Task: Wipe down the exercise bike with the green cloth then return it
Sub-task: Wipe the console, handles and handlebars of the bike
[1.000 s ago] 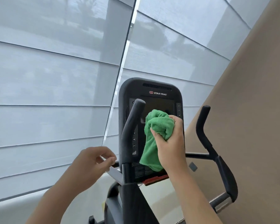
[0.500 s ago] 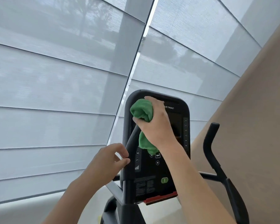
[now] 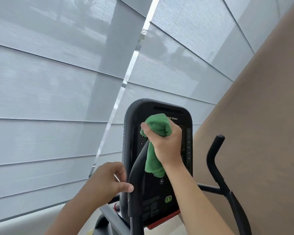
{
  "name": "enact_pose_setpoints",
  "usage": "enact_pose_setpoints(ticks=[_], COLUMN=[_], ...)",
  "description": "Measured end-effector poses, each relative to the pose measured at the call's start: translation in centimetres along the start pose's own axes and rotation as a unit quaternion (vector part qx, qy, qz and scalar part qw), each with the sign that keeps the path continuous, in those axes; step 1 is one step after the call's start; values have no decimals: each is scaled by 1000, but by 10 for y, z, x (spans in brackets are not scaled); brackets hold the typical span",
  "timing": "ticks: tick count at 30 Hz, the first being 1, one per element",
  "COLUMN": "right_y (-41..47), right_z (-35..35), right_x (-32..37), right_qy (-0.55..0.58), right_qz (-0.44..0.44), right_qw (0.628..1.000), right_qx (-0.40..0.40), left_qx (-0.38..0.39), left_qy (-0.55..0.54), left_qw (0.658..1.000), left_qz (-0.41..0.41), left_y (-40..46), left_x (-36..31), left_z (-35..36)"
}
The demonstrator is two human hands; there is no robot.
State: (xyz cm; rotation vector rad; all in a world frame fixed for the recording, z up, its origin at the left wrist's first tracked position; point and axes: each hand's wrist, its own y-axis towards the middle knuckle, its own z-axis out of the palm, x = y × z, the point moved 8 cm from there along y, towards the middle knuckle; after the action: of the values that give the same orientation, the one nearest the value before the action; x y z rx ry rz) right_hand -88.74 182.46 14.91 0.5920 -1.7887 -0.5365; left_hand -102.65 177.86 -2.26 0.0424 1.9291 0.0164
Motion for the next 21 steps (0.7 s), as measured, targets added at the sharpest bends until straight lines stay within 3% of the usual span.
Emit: enact_pose_setpoints(ticks=[3,5,7,8,10,12,13,15,18,19,21], right_y=[-26,-28,-22,-18,-11,-5,-1,8,13,13,12], right_z=[-5,-5,-1,5,26,47,52,47,30,24,12], right_x=[-12,-6,7,14,24,27,26,20,6,1,-7], right_qy=[52,-37,-202,-305,-487,-570,-568,-515,-258,-141,18], right_qz=[60,40,-8,-39,-110,-148,-146,-101,16,50,98], right_qw=[985,986,973,949,866,796,790,820,936,966,989], right_qx=[-152,-158,-107,-68,31,140,179,230,241,209,106], left_qx=[-1,-6,-6,-7,-9,-11,-11,-10,-13,-16,-21], left_qy=[-3,-11,-12,-12,-11,-8,-8,-11,-18,-17,-12], left_qw=[1000,1000,1000,1000,1000,1000,1000,1000,1000,1000,1000], left_qz=[1,-1,-3,-2,-3,-5,-5,-5,-7,-5,-2], left_y=[-3,-6,-8,-8,-7,-8,-8,-9,-12,-13,-15], left_x=[0,0,-2,-2,-3,-3,-4,-5,-4,-4,-4], left_z=[1,4,5,4,4,4,4,5,6,6,6])
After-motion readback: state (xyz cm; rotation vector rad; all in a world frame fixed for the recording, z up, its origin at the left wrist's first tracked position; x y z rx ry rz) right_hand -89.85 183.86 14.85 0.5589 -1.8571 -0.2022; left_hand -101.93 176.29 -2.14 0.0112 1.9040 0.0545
